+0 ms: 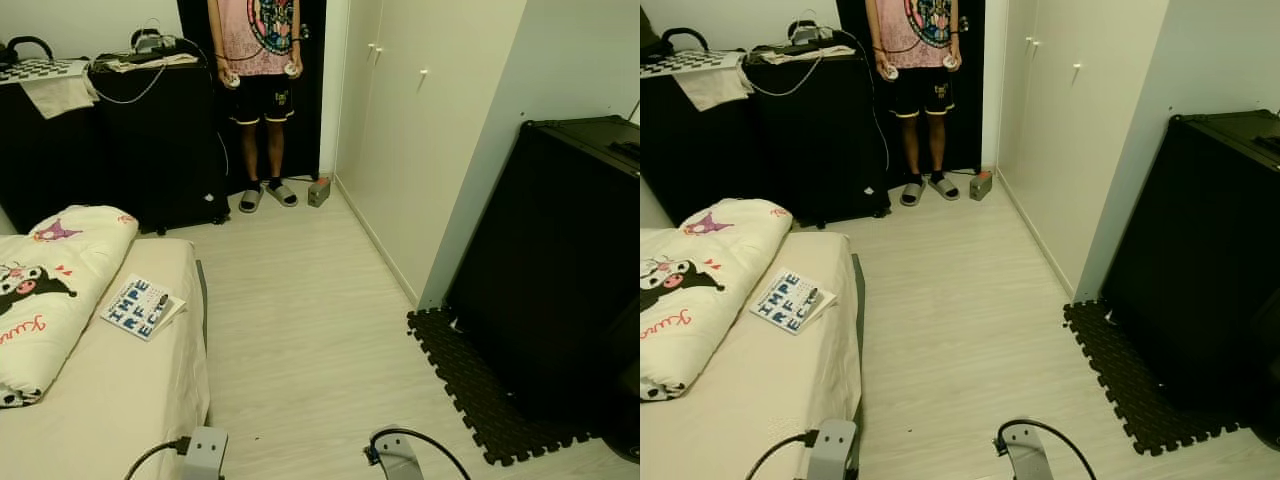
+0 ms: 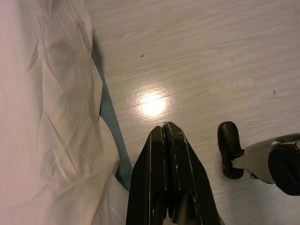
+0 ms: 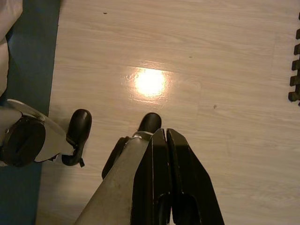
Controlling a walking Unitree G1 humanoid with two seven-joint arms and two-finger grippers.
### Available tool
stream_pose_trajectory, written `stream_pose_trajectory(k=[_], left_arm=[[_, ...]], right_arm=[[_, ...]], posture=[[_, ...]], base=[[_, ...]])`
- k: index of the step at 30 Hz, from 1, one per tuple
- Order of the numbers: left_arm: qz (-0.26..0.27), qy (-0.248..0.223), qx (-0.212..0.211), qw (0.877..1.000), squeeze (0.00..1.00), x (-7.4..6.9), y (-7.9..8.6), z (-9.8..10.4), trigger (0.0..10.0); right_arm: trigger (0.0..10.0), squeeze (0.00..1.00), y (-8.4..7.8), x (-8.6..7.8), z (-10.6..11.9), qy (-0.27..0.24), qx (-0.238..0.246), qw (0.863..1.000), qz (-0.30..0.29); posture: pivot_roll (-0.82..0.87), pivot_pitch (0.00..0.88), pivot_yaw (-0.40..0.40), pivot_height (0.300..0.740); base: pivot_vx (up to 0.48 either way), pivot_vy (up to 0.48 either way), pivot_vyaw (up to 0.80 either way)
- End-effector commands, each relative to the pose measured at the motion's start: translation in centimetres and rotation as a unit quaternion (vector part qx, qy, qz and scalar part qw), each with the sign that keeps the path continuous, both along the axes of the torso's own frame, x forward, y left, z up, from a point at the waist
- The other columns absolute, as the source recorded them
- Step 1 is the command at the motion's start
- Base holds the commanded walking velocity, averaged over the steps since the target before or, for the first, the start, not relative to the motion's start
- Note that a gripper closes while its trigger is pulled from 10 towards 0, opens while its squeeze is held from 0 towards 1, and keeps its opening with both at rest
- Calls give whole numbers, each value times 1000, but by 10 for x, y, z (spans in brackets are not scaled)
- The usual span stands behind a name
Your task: Clean up the room
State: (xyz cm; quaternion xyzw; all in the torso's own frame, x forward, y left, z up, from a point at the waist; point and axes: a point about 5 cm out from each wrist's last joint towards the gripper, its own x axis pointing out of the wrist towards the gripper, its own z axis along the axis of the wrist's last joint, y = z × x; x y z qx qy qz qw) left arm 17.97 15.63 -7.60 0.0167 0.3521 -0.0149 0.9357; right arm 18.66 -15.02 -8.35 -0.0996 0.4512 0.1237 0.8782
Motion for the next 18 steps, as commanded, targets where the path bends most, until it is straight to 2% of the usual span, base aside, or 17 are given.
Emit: stream_pose_trajectory(k=[1,13,16,18], left_arm=[[3,3,-2,1000,0,-1,0,-1,10000],[10,3,-5,1000,0,-1,0,-1,10000],[3,5,1,1000,0,0,0,-1,10000],[5,2,2,1000,0,0,0,-1,10000]], right_arm=[[10000,0,3,1,0,-4,-2,1000,11],[10000,0,2,1,0,-4,-3,1000,11],[10000,0,2,1,0,-3,-3,1000,12],[10000,0,2,1,0,-3,-4,1000,13]], posture=[[-29,16,-13,740],[-31,20,-14,740],[-30,21,-15,740],[-30,21,-15,740]], base=[[0,0,0],[0,0,0],[0,-480,0],[0,0,0]])
